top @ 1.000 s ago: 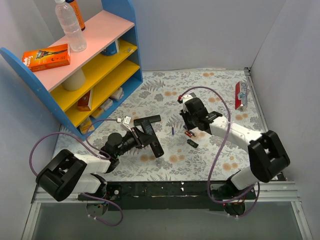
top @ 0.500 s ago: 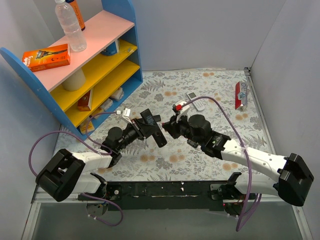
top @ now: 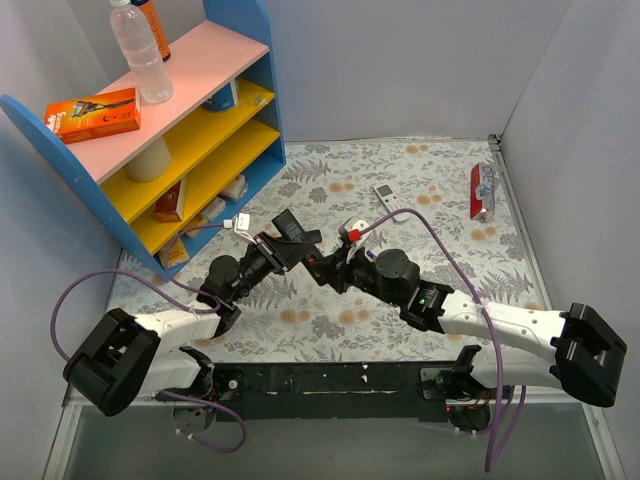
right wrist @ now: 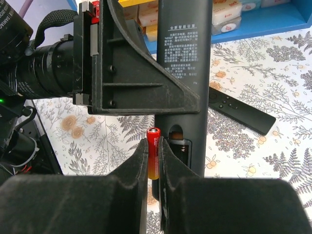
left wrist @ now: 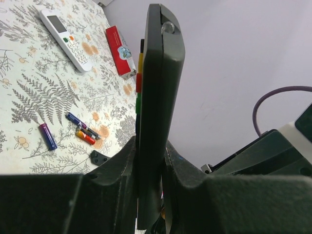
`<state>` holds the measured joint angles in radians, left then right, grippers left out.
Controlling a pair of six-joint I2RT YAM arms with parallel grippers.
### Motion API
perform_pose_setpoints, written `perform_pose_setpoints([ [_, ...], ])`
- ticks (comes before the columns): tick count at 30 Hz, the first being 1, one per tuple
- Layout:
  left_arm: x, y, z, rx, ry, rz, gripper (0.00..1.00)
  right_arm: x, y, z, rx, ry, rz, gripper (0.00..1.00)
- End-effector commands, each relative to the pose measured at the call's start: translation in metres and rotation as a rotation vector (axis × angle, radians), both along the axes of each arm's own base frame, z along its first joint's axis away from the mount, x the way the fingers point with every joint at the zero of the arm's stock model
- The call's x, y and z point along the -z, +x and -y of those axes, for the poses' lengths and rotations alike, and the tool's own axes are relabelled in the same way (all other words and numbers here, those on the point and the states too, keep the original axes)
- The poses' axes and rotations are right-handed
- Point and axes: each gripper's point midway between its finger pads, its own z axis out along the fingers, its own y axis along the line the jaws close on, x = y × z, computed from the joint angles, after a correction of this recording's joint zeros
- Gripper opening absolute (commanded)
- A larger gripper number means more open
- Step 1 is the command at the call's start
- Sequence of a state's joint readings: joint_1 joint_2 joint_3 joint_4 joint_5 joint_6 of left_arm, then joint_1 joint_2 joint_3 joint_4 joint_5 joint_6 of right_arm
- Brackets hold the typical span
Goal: Load the batteries into the remote control
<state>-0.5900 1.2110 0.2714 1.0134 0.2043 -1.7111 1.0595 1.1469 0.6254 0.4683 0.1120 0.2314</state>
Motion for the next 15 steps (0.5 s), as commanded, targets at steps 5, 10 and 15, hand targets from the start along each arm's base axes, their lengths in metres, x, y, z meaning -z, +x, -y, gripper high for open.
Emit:
perform_pose_setpoints([
  [5, -0.035, 0.001, -0.004, -0.012, -0.124, 0.026, 0.00, -0.026, 0.005, 0.005, 0.052, 0.093, 0.086, 0.01],
  [10, -0.030, 0.000, -0.003, -0.003, -0.127, -0.008, 0.00, -0.037, 0.006, 0.014, 0.081, 0.126, 0.128, 0.01],
  [15, -0.022, -0.002, -0.001, 0.013, -0.133, -0.049, 0.00, -0.047, 0.007, 0.022, 0.102, 0.154, 0.164, 0.01],
])
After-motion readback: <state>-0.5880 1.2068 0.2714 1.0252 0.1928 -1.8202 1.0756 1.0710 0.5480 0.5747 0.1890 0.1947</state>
